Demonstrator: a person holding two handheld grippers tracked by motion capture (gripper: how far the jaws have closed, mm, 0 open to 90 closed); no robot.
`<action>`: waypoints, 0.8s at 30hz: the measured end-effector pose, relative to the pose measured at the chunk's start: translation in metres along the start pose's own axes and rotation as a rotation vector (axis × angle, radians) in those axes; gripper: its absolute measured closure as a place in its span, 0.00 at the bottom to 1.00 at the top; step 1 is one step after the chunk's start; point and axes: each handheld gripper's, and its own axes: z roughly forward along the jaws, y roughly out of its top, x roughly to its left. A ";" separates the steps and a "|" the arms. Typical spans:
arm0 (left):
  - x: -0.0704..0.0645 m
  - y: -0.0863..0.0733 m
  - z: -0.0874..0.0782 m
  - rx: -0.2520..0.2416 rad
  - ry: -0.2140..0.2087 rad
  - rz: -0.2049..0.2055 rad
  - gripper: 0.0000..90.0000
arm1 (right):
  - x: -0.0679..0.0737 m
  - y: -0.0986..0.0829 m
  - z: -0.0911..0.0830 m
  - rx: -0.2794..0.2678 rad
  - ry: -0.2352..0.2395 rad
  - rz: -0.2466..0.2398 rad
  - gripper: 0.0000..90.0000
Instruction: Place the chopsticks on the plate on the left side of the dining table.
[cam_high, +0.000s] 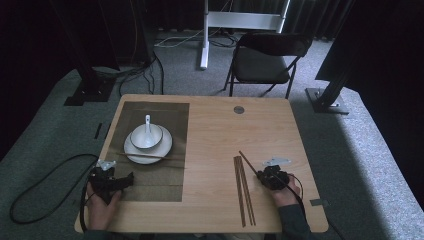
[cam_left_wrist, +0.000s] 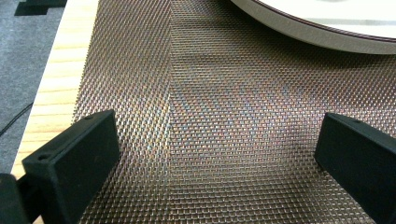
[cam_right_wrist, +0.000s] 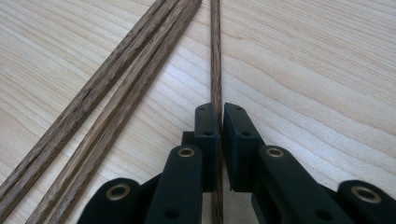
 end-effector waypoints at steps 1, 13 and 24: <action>0.000 0.000 0.000 0.000 0.000 0.000 0.00 | 0.000 0.000 0.000 0.000 0.000 0.000 0.94; 0.000 0.000 0.000 0.000 0.000 0.000 0.00 | 0.004 0.000 0.000 -0.006 -0.044 -0.027 0.94; 0.000 0.000 0.000 0.000 0.000 0.000 0.00 | 0.007 0.003 -0.006 -0.049 -0.066 -0.042 0.94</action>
